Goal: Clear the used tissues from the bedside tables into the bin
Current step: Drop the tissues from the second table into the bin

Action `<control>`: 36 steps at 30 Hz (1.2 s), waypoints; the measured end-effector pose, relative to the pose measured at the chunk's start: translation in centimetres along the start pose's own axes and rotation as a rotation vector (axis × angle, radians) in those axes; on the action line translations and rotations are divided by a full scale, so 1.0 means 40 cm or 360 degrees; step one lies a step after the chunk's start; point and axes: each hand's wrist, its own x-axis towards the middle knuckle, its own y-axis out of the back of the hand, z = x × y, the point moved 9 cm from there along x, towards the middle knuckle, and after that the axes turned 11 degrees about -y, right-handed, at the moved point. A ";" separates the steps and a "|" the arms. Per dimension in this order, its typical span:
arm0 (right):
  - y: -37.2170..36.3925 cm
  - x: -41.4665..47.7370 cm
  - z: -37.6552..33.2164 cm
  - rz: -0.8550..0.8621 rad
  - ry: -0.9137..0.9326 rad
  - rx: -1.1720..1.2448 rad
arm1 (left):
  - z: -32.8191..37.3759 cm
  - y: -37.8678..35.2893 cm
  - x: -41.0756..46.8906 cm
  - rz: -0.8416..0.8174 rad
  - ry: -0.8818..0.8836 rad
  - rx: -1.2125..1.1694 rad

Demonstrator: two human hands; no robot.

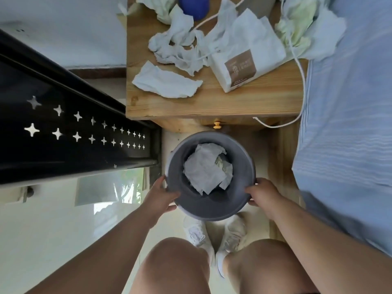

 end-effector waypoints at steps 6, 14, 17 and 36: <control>0.044 -0.183 0.002 0.0017 -0.0029 0.0002 | 0.123 0.006 -0.158 0.0171 -0.0152 0.0292; 0.078 -0.523 -0.360 0.0076 0.0766 -0.0300 | 0.571 -0.014 -0.296 0.0333 -0.1008 0.0911; 0.063 -0.592 -0.496 0.0183 0.1182 -0.0424 | 0.707 -0.016 -0.272 0.0557 -0.1338 0.1309; -0.118 -0.645 -0.930 0.0889 0.1535 -0.1533 | 0.684 0.086 -0.143 0.0634 -0.1001 0.0884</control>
